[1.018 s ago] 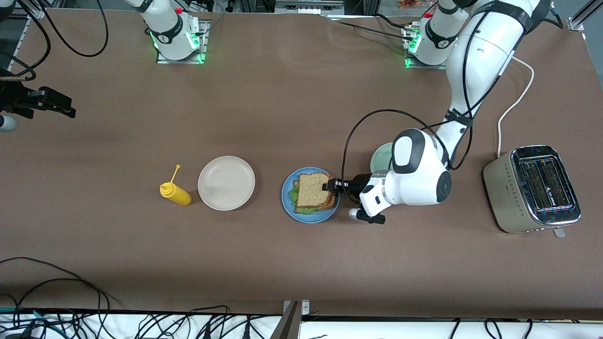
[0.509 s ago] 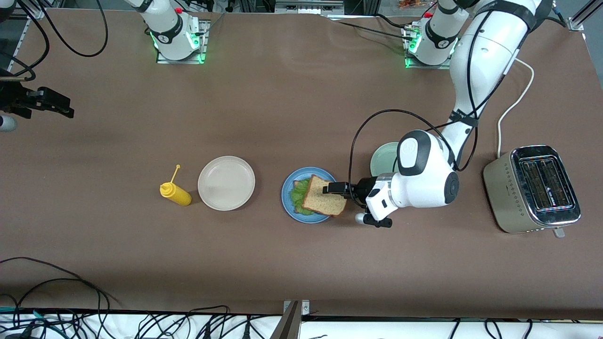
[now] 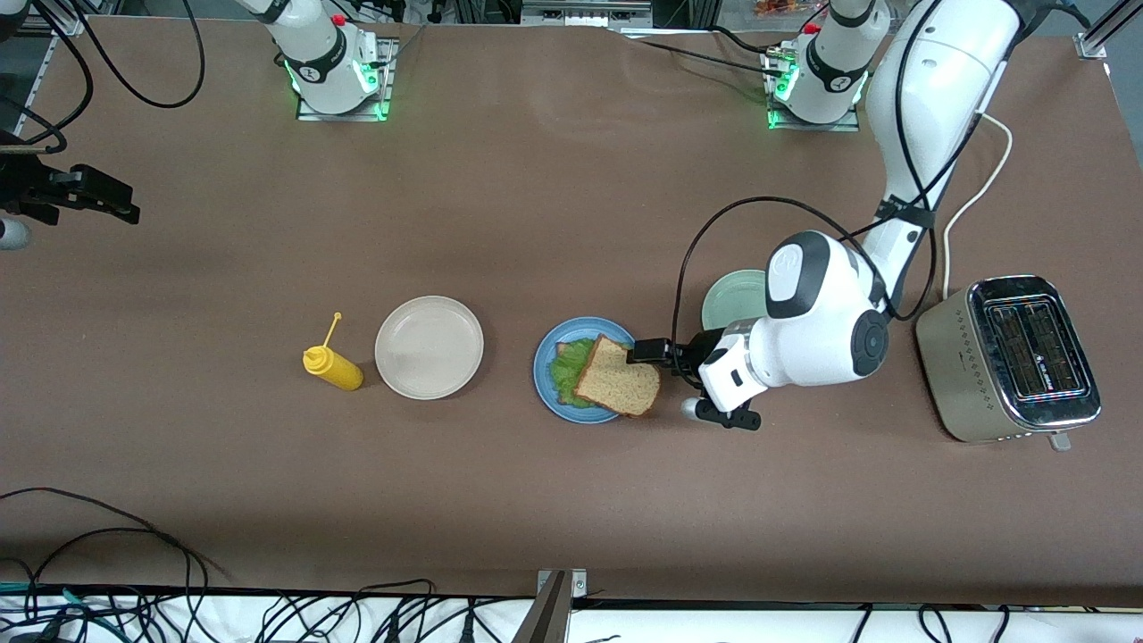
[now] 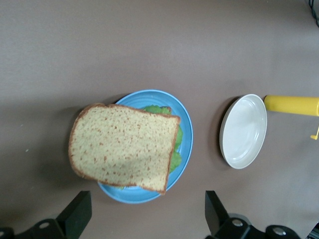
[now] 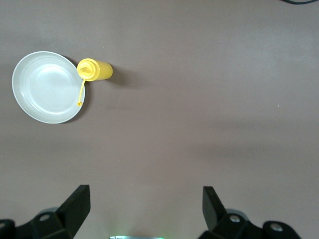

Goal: Make sandwich in blue plate with both arms

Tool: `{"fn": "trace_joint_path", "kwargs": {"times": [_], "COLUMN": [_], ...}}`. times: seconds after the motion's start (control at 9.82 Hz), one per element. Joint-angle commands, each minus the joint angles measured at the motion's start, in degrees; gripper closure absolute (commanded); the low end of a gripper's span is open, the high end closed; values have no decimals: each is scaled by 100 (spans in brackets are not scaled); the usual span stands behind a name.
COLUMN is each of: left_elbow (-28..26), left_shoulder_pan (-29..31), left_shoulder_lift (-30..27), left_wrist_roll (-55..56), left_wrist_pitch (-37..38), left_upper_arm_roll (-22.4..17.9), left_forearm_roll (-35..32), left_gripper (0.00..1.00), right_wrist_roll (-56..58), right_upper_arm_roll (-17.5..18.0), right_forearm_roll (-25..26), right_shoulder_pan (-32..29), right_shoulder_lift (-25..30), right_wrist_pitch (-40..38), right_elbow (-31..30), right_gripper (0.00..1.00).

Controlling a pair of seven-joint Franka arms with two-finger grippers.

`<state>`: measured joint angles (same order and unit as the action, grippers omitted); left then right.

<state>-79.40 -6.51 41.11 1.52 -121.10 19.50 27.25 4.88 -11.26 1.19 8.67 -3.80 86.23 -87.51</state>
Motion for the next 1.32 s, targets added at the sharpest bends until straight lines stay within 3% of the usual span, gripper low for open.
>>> {"fn": "trace_joint_path", "kwargs": {"times": [0.0,0.41,0.81,1.22], "left_elbow": [-102,-49,-40,-40], "left_shoulder_pan": [97,132,123,150], "left_shoulder_lift": [-454,-1200,-1781,-2396], "left_wrist_roll": [112,59,94,103], "left_wrist_pitch": [534,1649,2510,2715], "left_upper_arm_roll": [-95,-349,-797,-1105], "left_forearm_roll": [-560,-1878,-2101,-2997], "left_gripper": [0,0,0,0], "right_wrist_roll": [-14,-14,-14,-14], "right_upper_arm_roll": [-34,-34,-17,-25], "right_forearm_roll": [101,92,74,92], "right_shoulder_pan": [48,48,56,56], "right_shoulder_lift": [-24,-24,-24,-24], "right_wrist_pitch": [-54,-71,-80,-63], "right_elbow": [129,129,129,129], "right_gripper": [0,0,0,0]}}
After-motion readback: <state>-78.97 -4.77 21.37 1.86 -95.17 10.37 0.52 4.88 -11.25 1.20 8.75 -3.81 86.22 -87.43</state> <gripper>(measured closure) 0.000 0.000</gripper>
